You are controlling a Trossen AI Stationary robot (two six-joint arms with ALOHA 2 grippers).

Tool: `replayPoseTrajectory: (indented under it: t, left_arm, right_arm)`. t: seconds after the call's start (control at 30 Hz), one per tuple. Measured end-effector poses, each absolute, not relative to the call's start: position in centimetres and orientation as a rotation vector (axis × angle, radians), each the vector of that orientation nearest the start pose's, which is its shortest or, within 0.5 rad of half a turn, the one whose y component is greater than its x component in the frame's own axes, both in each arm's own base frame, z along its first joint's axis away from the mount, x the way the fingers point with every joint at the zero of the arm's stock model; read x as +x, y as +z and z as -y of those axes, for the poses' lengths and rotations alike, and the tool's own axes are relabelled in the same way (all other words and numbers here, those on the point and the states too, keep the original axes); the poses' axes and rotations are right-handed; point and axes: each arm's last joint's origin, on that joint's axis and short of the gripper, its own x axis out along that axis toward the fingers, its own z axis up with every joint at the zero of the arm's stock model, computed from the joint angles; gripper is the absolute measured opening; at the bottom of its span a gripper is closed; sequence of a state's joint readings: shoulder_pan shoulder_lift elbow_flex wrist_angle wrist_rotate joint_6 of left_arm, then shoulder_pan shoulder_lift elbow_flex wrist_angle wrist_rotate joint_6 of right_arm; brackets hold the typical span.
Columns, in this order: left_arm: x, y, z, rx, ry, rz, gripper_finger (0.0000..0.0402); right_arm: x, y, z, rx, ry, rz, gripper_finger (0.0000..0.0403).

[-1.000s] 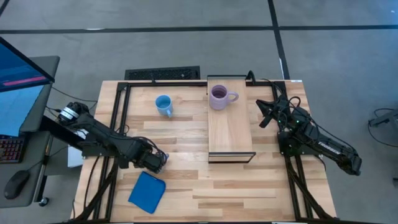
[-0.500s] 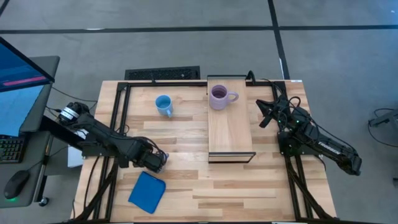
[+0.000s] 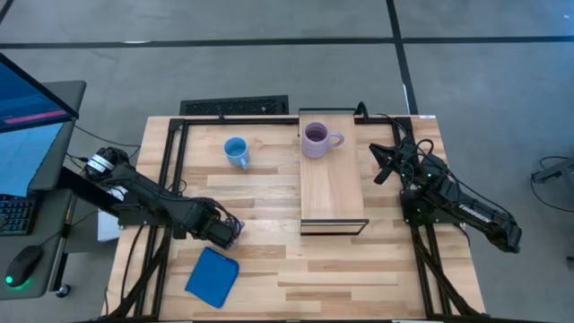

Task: Stack small to large cups/mugs on shelf
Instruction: Put the blue mug on the shelf

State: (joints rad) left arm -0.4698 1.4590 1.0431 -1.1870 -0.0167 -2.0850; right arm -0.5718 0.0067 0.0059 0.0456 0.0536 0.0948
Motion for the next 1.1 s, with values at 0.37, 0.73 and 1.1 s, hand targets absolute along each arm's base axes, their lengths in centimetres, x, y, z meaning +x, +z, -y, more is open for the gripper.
replayPoseTrajectory:
  t: [0.37, 0.73, 1.1]
  left_arm:
    - [21.0, 22.51, 10.74, -1.205, 1.242, -1.241, 0.0055]
    - [21.15, 22.51, 10.75, -1.193, 1.216, -1.227, 0.0054]
    - [21.2, 22.51, 10.76, -1.217, 1.234, -1.207, 0.0054]
  right_arm:
    - [8.12, 16.94, 5.42, 0.08, -0.623, 0.073, 0.0064]
    - [8.12, 16.94, 5.42, 0.08, -0.623, 0.073, 0.0064]
    - [8.12, 16.94, 5.41, 0.08, -0.623, 0.074, 0.0064]
